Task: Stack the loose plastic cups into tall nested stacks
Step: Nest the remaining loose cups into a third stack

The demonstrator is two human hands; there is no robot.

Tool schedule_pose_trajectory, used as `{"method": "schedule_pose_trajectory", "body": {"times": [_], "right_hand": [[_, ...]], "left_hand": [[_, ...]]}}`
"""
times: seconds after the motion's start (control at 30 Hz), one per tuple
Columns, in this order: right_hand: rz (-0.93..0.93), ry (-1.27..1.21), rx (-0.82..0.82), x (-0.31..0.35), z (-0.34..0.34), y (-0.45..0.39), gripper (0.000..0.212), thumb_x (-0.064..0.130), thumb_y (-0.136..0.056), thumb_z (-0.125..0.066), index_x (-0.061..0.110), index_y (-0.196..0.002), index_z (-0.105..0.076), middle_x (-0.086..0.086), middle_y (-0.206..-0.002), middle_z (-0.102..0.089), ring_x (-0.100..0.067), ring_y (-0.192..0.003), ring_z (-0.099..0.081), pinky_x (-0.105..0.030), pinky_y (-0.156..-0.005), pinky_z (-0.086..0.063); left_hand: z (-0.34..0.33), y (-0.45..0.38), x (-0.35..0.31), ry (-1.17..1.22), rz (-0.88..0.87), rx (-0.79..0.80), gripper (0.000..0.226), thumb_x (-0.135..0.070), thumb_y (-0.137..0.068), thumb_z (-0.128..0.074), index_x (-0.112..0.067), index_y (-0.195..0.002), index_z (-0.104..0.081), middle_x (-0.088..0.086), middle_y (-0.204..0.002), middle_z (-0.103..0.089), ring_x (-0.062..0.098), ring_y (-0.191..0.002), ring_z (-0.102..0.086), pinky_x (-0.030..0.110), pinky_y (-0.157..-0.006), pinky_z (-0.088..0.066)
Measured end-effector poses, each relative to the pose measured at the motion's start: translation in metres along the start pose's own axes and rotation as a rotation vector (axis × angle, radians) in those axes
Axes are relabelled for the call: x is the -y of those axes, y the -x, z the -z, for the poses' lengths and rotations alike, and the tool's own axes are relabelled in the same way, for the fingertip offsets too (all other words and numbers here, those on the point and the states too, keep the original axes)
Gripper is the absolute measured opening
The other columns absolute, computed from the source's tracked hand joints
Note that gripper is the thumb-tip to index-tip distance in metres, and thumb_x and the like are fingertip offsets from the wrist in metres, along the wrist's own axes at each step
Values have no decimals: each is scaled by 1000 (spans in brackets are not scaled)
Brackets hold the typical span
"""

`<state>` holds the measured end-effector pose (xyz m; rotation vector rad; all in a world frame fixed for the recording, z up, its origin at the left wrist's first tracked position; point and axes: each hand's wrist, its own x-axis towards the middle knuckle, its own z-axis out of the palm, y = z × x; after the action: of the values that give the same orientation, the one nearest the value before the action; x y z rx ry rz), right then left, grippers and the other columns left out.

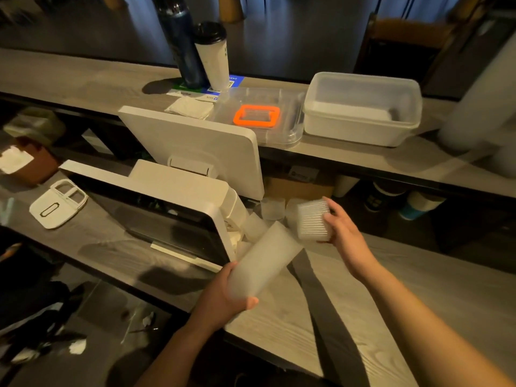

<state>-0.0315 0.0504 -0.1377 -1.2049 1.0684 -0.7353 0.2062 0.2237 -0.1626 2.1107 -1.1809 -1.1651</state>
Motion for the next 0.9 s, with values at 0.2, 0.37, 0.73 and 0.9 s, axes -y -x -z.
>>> {"method": "schedule_pose_trajectory", "body": {"times": [0.2, 0.37, 0.73, 0.9], "right_hand": [[67, 310, 117, 9, -1, 13, 41, 31, -101, -54, 47, -137, -45, 18, -126, -48, 2, -116, -46, -13, -87, -39], [29, 353, 191, 11, -10, 21, 37, 37, -101, -51, 52, -134, -45, 15, -127, -47, 7, -112, -44, -11, -89, -34], [-119, 49, -125, -16, -35, 3, 56, 59, -101, -29, 34, -149, -39, 2, -130, -56, -13, -115, -55, -37, -101, -47], [-136, 399, -189, -49, -32, -23, 62, 39, -95, -63, 24, -150, -37, -3, -136, -51, -19, -117, -53, -33, -92, -49]], "left_hand": [[1, -1, -10, -107, -54, 23, 87, -43, -63, -83, -39, -137, -38, -18, -116, -51, 4, -101, -54, 19, -72, -44], [2, -1, -10, -141, -57, 24, 93, -48, -57, -83, -39, -139, -38, -19, -118, -51, 6, -103, -54, 26, -79, -47], [0, 5, 5, -53, 9, -5, 91, -48, -52, -82, -33, -133, -44, -13, -119, -54, 9, -104, -56, 29, -82, -51], [0, 11, 13, 60, 55, -29, 84, -35, -66, -87, -34, -136, -40, -9, -123, -50, 10, -108, -53, 25, -77, -47]]}}
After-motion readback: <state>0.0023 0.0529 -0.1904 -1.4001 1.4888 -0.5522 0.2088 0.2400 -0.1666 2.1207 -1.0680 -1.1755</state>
